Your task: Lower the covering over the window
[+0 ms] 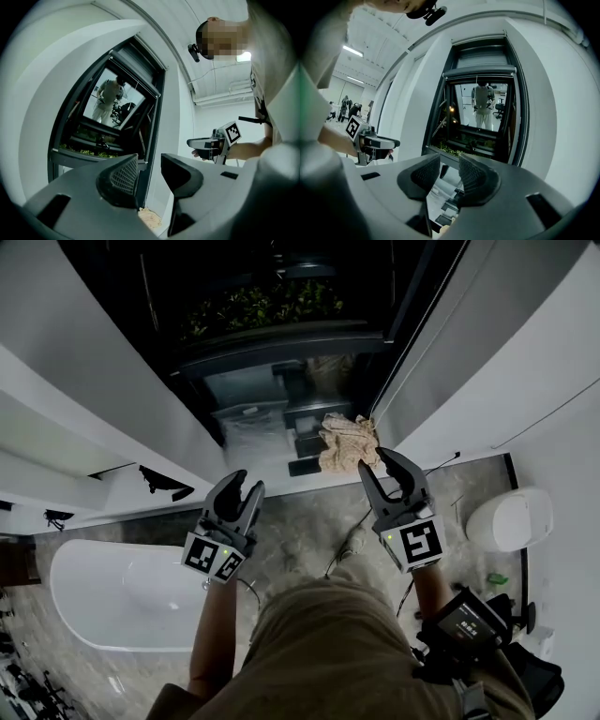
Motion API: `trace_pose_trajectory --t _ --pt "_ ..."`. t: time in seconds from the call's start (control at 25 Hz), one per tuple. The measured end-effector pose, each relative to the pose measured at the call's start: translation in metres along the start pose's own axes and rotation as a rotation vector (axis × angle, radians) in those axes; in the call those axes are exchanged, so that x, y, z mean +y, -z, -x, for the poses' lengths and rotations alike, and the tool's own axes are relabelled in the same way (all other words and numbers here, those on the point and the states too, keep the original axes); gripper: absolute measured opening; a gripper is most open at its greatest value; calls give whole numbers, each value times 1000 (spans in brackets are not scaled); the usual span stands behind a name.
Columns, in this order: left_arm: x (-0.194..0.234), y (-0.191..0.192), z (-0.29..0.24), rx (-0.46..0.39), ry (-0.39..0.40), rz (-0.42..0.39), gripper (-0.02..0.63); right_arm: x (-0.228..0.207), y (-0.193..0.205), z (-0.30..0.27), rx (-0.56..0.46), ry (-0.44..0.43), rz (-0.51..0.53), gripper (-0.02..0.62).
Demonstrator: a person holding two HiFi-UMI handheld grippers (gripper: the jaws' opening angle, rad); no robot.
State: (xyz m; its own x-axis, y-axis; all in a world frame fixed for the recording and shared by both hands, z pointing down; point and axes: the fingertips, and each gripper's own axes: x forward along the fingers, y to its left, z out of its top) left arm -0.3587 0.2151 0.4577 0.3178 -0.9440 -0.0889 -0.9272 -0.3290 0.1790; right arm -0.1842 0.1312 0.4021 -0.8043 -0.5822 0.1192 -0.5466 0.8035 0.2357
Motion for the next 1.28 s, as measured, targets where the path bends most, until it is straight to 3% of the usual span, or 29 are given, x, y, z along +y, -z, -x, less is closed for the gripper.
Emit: trace_pose_trajectory --t 0.2,0.4,0.56,1.28 --pt "-2 3 7 19 23 2 146 12 4 7 13 29 -49 118" --pt "-27 10 7 32 47 -29 146 20 11 29 6 12 -29 118" --pt "-61 9 -5 24 28 -41 146 6 22 54 5 -13 -84 118" --pt "-254 41 -35 55 -51 -49 146 -68 80 204 35 -112 -137 118"
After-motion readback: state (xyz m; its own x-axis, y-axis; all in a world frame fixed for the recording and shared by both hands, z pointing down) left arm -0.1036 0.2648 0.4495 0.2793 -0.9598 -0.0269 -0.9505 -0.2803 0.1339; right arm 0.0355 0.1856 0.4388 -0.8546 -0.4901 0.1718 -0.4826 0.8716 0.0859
